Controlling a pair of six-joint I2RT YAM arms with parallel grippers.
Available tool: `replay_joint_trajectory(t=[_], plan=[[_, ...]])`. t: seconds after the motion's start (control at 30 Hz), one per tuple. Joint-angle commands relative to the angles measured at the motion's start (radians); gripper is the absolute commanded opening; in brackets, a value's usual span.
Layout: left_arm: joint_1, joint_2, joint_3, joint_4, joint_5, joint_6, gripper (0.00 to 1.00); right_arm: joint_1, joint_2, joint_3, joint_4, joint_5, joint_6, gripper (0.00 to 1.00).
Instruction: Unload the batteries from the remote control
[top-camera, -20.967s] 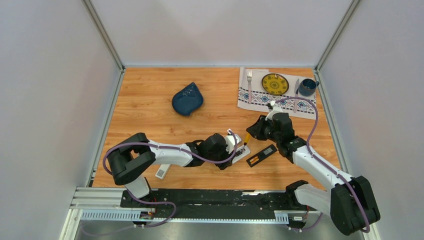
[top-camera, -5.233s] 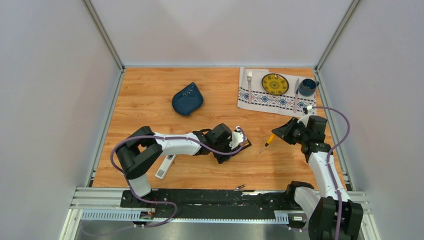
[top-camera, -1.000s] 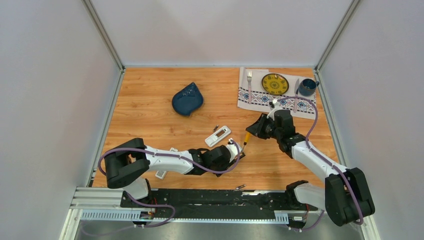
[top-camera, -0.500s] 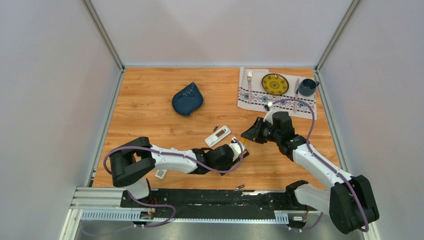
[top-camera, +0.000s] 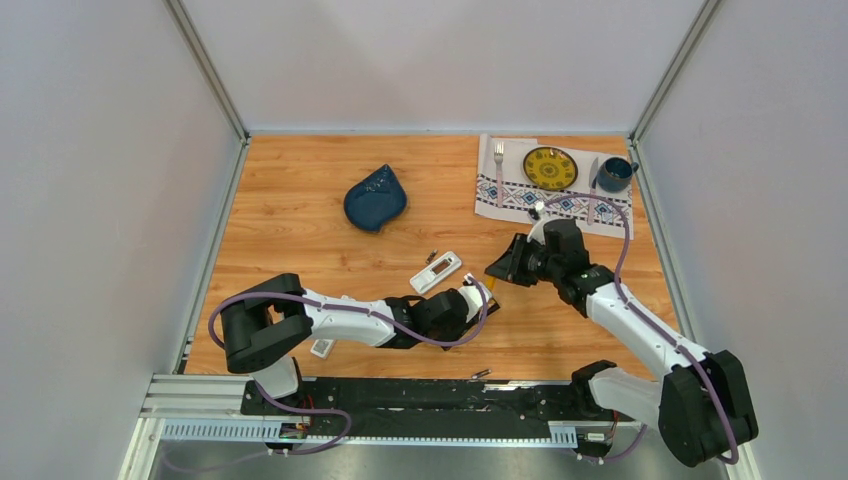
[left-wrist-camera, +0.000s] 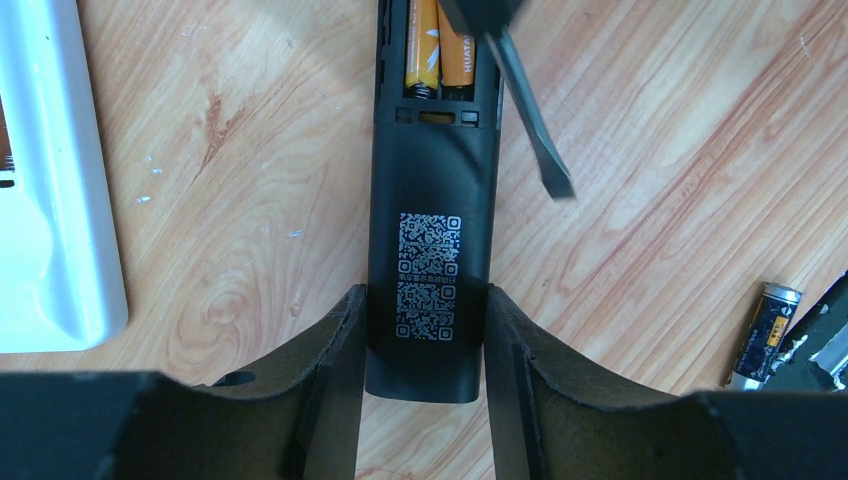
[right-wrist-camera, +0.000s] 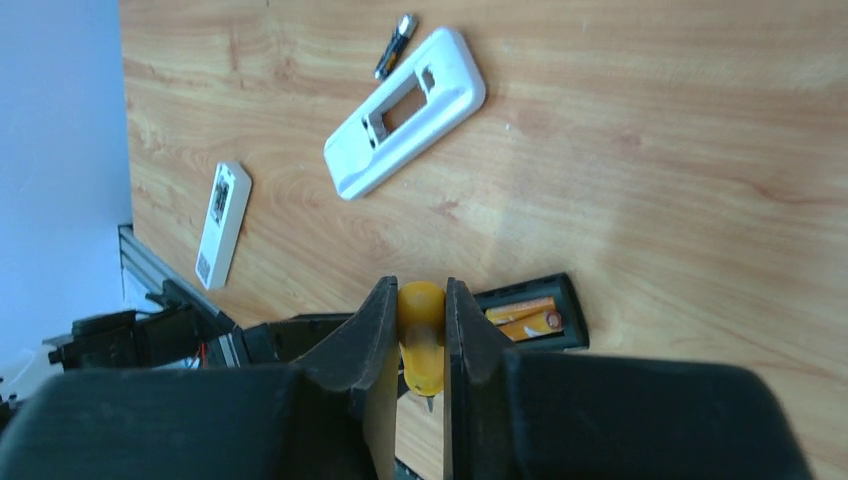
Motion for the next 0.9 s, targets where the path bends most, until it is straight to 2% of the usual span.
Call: replay_joint_trajectory(t=[0.0, 0.33, 0.87], plan=[[-0.003, 0.09, -0.067, -0.181, 0.077, -0.027, 0.08, -0.002, -0.002, 0.101, -0.027, 0.122, -0.078, 0.0], [-0.005, 0.086, -0.065, -0.186, 0.077, -0.026, 0.08, -0.004, 0.019, 0.158, -0.063, 0.354, -0.135, 0.0], [-0.003, 0.094, -0.064, -0.185, 0.084, -0.026, 0.07, -0.004, 0.128, 0.132, -0.006, 0.299, -0.123, 0.0]])
